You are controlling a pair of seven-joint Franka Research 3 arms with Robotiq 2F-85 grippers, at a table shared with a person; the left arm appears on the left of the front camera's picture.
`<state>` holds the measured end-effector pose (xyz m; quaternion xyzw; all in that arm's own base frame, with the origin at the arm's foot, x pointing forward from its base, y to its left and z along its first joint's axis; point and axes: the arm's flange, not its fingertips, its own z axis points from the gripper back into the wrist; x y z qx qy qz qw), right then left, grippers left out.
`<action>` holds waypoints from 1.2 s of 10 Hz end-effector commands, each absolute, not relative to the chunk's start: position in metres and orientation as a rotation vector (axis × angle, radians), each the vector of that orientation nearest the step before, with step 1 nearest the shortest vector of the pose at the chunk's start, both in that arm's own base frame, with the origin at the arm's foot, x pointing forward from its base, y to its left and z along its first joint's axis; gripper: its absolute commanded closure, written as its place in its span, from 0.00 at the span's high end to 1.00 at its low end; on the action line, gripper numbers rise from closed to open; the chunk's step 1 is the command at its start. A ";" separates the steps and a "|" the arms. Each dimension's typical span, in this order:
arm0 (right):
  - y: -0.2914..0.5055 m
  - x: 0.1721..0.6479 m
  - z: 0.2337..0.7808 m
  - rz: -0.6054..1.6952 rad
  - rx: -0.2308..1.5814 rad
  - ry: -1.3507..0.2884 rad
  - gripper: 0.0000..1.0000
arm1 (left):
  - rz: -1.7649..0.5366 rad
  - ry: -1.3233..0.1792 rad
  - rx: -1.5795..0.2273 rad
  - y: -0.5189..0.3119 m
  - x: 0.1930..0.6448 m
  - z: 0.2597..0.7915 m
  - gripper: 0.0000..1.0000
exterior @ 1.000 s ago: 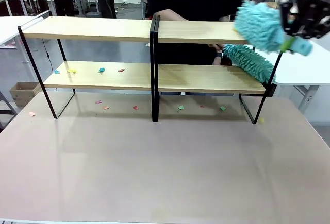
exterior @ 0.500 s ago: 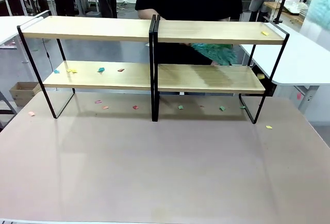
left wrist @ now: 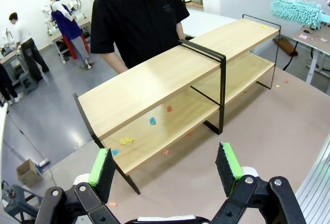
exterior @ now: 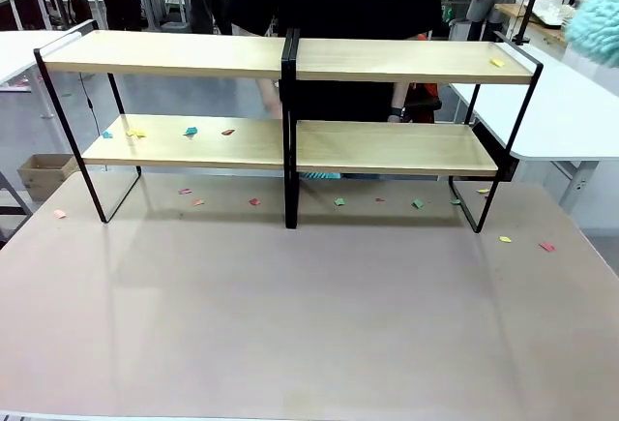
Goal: Clean the shelves.
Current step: Clean a randomly selected level of the Shelf with the Duster.
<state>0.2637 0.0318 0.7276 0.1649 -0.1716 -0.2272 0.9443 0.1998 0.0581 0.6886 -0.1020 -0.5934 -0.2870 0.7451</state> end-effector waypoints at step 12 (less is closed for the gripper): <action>0.027 0.105 0.765 0.886 0.701 -0.018 0.13 | -0.626 -1.303 -0.219 0.058 0.201 0.688 1.00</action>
